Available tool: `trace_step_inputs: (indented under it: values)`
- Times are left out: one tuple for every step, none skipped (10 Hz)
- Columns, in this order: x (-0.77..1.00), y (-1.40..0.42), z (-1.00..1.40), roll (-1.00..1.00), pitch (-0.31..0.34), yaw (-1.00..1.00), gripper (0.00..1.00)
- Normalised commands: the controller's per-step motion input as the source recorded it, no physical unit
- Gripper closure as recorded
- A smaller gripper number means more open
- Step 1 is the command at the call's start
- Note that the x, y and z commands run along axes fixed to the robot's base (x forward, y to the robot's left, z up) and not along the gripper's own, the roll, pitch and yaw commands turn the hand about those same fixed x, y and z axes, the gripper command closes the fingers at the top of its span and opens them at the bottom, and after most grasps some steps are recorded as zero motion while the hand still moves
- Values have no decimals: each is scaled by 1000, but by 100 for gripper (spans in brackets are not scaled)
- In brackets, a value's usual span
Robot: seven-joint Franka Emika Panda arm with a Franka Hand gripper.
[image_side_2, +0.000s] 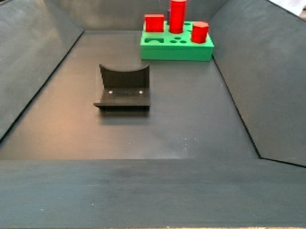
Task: Pick up the 3 prong object. Move up. Rotate the 3 prong object. Place the 3 prong object on the fixture. Regrasp the 3 prong object. Move to above the board. Insert the 3 prong object.
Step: Move to above the board, then insert the 3 prong object.
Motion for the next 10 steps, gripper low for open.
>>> trace_step_inputs:
  values:
    - [-706,-1000,42,-1000,70,2,100]
    - [-737,-1000,38,-1000,59,7,100]
    - [-751,-1000,35,-1000,53,9,100]
    - [-788,-1000,51,-1000,40,14,100]
    - [-681,-842,30,-1000,32,13,100]
    - [-389,-421,12,-947,2,12,100]
    - [-192,-148,3,-703,-9,8,100]
    - [-56,-12,-7,-418,0,1,100]
    - [-40,-21,1,-305,4,-2,100]
    - [0,0,0,30,0,0,100]
